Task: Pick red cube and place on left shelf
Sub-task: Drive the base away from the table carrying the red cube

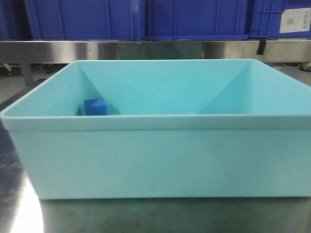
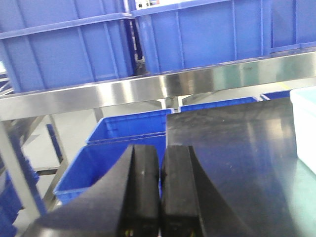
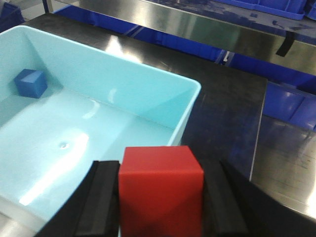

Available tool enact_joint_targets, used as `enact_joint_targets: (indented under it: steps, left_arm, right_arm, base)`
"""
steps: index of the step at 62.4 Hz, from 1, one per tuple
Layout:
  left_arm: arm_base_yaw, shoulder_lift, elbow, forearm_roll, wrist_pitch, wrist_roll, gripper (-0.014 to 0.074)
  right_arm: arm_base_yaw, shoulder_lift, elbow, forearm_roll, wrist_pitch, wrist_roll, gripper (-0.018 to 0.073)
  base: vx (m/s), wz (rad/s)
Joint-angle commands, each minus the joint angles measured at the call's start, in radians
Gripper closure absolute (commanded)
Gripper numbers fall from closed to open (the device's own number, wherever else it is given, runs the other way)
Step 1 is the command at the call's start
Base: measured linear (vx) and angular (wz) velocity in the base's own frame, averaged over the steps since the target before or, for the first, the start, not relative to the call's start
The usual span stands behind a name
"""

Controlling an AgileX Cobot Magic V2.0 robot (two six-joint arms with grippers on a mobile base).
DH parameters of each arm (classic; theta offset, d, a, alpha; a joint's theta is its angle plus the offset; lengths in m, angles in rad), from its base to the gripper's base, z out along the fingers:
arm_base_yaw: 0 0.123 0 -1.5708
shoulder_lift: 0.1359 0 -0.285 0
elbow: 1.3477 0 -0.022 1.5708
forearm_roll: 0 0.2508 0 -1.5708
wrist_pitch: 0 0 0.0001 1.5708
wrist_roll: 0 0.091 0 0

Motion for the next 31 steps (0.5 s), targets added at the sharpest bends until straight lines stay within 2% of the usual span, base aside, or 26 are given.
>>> enact_joint_targets:
  steps: [1,31]
  left_arm:
    - [-0.001,-0.003,0.022,-0.005,-0.09,0.001,0.0491]
    - [-0.001,-0.003,0.022,-0.005,-0.09,0.001,0.0491]
  right_arm:
    - [-0.005,0.001,-0.033,0.009,-0.074,-0.002,0.0501]
    - [-0.005,0.001,-0.033,0.009,-0.074,-0.002,0.0501]
  base:
    - [-0.16,-0.06]
    - [-0.16,0.1]
